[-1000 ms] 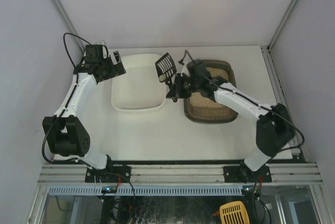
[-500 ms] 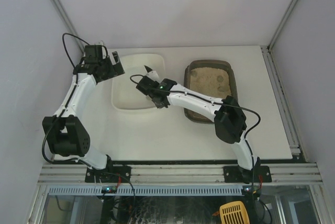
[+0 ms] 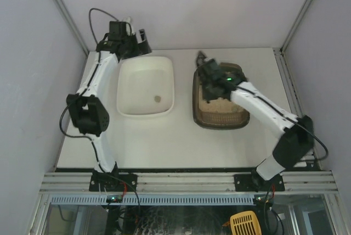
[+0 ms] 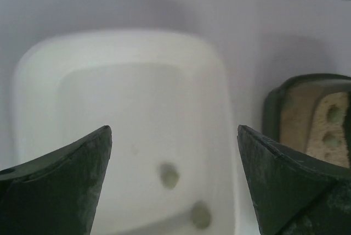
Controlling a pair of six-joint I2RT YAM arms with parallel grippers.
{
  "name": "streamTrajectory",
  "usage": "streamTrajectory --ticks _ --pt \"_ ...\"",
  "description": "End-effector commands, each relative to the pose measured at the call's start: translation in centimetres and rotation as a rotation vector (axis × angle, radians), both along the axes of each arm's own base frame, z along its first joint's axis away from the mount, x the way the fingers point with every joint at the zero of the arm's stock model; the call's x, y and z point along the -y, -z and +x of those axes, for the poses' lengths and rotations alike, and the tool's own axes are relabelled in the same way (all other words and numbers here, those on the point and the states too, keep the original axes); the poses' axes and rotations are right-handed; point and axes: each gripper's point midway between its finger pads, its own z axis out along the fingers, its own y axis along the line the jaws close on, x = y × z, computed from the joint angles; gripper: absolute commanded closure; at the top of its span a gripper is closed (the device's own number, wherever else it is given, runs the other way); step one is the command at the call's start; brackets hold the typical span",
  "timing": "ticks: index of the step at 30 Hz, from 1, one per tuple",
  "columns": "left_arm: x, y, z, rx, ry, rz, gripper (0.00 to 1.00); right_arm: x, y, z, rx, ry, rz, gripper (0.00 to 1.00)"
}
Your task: Clean the litter box
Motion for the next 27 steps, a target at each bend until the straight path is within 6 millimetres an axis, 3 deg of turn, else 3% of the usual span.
streamTrajectory --ticks 1,3,6,8,12,16,27 --pt "10.6 -2.9 3.3 0.087 0.249 -0.112 0.0 5.2 -2.1 -1.3 -0.057 0.131 0.239 1.0" --pt "15.6 -3.2 4.2 0.117 0.353 -0.178 0.0 7.4 -1.0 -1.8 -0.096 0.174 0.22 1.0" --pt "21.1 -1.9 5.5 0.141 0.414 -0.271 0.0 9.4 0.9 -2.1 -0.179 0.239 0.243 1.0" --pt "23.8 -1.0 5.9 0.162 0.42 -0.328 0.0 9.8 1.5 -1.7 -0.201 0.258 0.287 1.0" --pt "27.4 0.7 6.1 0.209 0.433 -0.399 0.0 9.7 3.6 -1.3 -0.264 0.273 0.328 1.0" --pt "29.5 2.0 6.4 0.19 0.421 -0.482 0.0 9.5 4.9 -0.1 -0.279 0.289 0.341 1.0" --pt "30.2 4.6 6.9 0.15 0.4 -0.554 0.0 7.4 7.6 3.5 -0.331 0.295 0.475 1.0"
